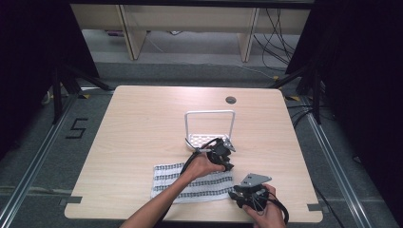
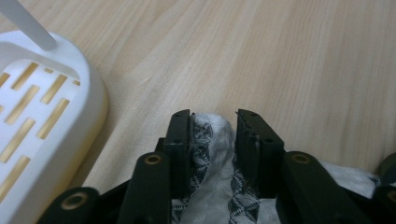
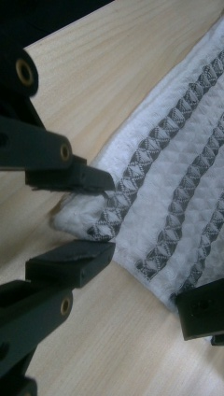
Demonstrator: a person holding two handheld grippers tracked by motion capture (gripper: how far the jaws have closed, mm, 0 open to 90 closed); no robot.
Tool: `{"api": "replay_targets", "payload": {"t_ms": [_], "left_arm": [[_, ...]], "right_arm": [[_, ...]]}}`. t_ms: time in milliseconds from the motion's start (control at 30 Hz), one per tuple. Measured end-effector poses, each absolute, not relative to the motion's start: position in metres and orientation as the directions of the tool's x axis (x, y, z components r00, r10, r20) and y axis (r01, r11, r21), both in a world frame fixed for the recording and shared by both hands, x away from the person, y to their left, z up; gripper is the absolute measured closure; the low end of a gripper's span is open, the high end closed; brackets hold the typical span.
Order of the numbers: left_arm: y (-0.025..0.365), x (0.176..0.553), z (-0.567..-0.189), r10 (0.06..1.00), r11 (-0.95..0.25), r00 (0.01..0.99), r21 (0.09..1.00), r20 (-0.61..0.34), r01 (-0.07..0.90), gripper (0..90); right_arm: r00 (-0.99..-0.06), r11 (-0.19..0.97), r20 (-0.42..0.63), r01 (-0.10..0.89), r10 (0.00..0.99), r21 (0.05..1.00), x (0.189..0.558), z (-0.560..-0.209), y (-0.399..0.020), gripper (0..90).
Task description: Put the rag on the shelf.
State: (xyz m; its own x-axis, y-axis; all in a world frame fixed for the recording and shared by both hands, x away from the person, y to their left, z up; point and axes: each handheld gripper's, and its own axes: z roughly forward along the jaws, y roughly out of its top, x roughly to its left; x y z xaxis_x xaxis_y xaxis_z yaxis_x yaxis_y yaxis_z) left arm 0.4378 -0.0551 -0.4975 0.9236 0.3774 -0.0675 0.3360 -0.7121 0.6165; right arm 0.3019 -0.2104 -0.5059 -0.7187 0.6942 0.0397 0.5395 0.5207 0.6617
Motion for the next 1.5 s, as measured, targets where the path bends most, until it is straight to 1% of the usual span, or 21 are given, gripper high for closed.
{"api": "replay_targets", "payload": {"t_ms": [33,67,100,133,167,233,300,400,433,533,733,833,1033,1100,1133,1267,1300,1333,1367,1400,1500], "left_arm": [[-0.055,0.438,-0.497,0.376,-0.711,0.924,0.617,-0.073,0.338,71.3],[-0.054,0.437,-0.498,0.378,-0.704,0.922,0.619,-0.089,0.348,73.3],[-0.054,0.437,-0.498,0.378,-0.704,0.922,0.619,-0.089,0.348,75.3],[-0.054,0.437,-0.498,0.378,-0.703,0.921,0.619,-0.092,0.350,75.3],[-0.053,0.437,-0.498,0.376,-0.704,0.922,0.618,-0.093,0.350,78.0],[-0.053,0.437,-0.498,0.377,-0.703,0.921,0.618,-0.097,0.353,80.6],[-0.051,0.437,-0.496,0.370,-0.707,0.926,0.622,-0.080,0.337,83.2],[-0.049,0.436,-0.495,0.373,-0.703,0.925,0.627,-0.076,0.335,84.0],[-0.047,0.435,-0.492,0.373,-0.700,0.925,0.633,-0.069,0.330,84.2],[-0.044,0.433,-0.488,0.389,-0.683,0.918,0.646,-0.075,0.341,84.4],[-0.033,0.429,-0.471,0.398,-0.649,0.914,0.679,-0.080,0.342,84.3],[-0.026,0.427,-0.464,0.411,-0.635,0.908,0.688,-0.084,0.351,84.3],[-0.016,0.425,-0.454,0.415,-0.622,0.906,0.700,-0.085,0.351,84.3],[-0.013,0.423,-0.449,0.430,-0.602,0.898,0.711,-0.094,0.363,84.2],[-0.010,0.423,-0.446,0.420,-0.620,0.904,0.703,-0.076,0.347,84.2],[-0.002,0.419,-0.432,0.448,-0.565,0.888,0.738,-0.101,0.369,84.3],[0.005,0.418,-0.422,0.443,-0.582,0.893,0.735,-0.072,0.348,84.3],[0.005,0.418,-0.422,0.443,-0.582,0.893,0.735,-0.072,0.348,84.3],[0.007,0.415,-0.416,0.465,-0.546,0.881,0.754,-0.089,0.364,84.3],[0.011,0.416,-0.412,0.451,-0.567,0.890,0.747,-0.072,0.348,84.4],[0.021,0.411,-0.397,0.469,-0.516,0.879,0.780,-0.090,0.355,84.5]], "right_arm": [[-0.723,0.531,0.042,0.543,0.689,0.650,0.303,-0.505,-0.211,72.0],[-0.717,0.523,0.056,0.557,0.694,0.645,0.303,-0.504,-0.210,74.3],[-0.717,0.523,0.056,0.557,0.694,0.645,0.303,-0.504,-0.210,74.3],[-0.721,0.526,0.051,0.551,0.691,0.648,0.305,-0.504,-0.211,77.3],[-0.718,0.513,0.059,0.549,0.693,0.660,0.305,-0.506,-0.210,80.5],[-0.718,0.514,0.077,0.565,0.692,0.646,0.306,-0.504,-0.210,83.0],[-0.719,0.499,0.080,0.553,0.690,0.668,0.307,-0.506,-0.210,85.8],[-0.713,0.479,0.102,0.562,0.694,0.674,0.307,-0.504,-0.211,86.4],[-0.722,0.476,0.088,0.538,0.687,0.696,0.308,-0.502,-0.213,86.6],[-0.724,0.483,0.096,0.546,0.683,0.684,0.307,-0.499,-0.213,86.7],[-0.720,0.465,0.099,0.541,0.687,0.700,0.305,-0.495,-0.212,86.7],[-0.731,0.470,0.074,0.509,0.678,0.721,0.306,-0.493,-0.213,86.7],[-0.721,0.445,0.083,0.509,0.687,0.736,0.303,-0.487,-0.211,86.8],[-0.728,0.448,0.071,0.493,0.682,0.746,0.305,-0.484,-0.212,86.9],[-0.729,0.445,0.066,0.484,0.682,0.753,0.305,-0.483,-0.213,86.9],[-0.722,0.416,0.065,0.467,0.689,0.780,0.308,-0.471,-0.216,87.1],[-0.722,0.405,0.056,0.448,0.690,0.797,0.310,-0.463,-0.218,87.2],[-0.722,0.405,0.056,0.448,0.690,0.797,0.310,-0.463,-0.218,87.2],[-0.718,0.395,0.064,0.453,0.693,0.799,0.310,-0.459,-0.218,87.2],[-0.718,0.383,0.049,0.426,0.694,0.820,0.312,-0.450,-0.219,87.4],[-0.722,0.377,0.039,0.405,0.690,0.833,0.317,-0.438,-0.218,87.5]]}}
